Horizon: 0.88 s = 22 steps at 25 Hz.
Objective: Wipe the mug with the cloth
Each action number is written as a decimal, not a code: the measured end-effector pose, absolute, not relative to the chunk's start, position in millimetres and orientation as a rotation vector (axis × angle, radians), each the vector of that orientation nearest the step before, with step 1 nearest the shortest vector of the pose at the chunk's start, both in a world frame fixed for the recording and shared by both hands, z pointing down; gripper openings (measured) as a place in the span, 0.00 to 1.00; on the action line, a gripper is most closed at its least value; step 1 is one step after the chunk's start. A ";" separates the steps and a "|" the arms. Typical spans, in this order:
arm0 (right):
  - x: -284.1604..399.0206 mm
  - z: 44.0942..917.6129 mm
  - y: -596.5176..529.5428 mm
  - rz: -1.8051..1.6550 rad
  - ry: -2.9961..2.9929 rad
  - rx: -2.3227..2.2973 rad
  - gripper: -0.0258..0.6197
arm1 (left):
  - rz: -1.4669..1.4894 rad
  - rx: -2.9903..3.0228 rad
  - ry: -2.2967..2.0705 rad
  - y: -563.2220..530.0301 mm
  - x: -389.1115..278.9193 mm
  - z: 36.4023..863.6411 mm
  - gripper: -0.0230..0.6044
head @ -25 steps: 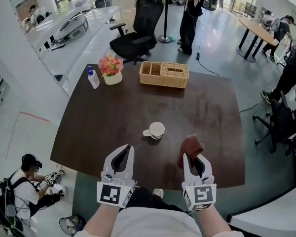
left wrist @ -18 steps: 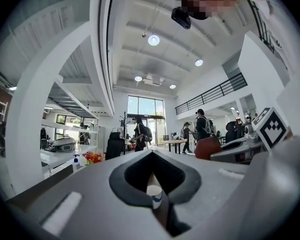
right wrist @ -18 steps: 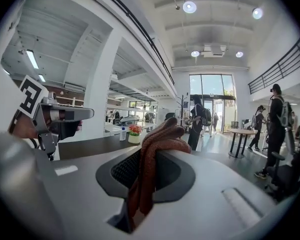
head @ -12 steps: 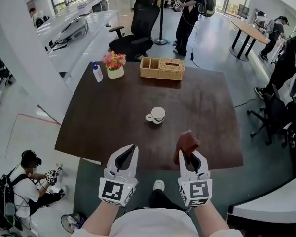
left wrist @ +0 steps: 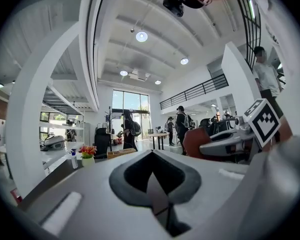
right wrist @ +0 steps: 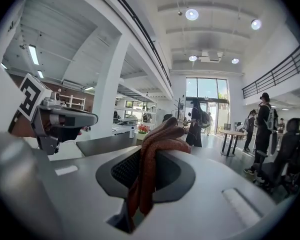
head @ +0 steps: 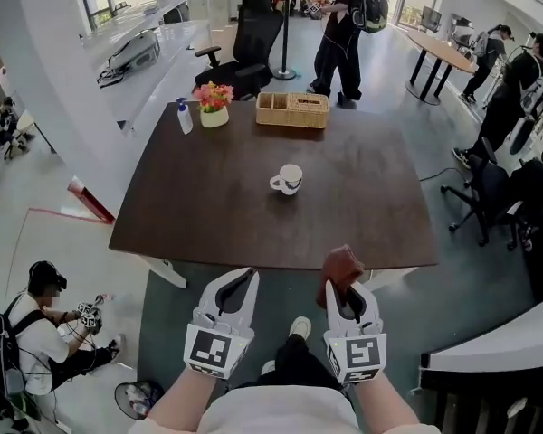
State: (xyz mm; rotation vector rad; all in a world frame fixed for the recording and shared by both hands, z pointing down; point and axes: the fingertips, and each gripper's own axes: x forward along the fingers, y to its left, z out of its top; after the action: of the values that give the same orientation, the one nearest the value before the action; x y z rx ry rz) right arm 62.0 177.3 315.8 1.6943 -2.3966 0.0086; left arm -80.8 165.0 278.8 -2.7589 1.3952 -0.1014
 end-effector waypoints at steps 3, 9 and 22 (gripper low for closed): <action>55.2 313.2 198.7 0.000 -2.405 1.682 0.17 | -0.161 -2.765 1.369 184.4 -83.9 287.9 0.04; 51.5 304.0 227.2 -0.017 -2.404 1.692 0.17 | -0.147 -2.742 1.391 214.3 -94.5 278.3 0.04; 54.5 310.3 256.4 0.000 -2.417 1.672 0.16 | -0.115 -2.704 1.396 243.4 -93.3 269.2 0.04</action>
State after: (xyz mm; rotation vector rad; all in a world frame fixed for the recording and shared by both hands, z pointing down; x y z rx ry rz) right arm 54.5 256.4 310.3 1.6723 -2.4172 0.0004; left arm -93.3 243.4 269.2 -2.7043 1.3964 -0.1151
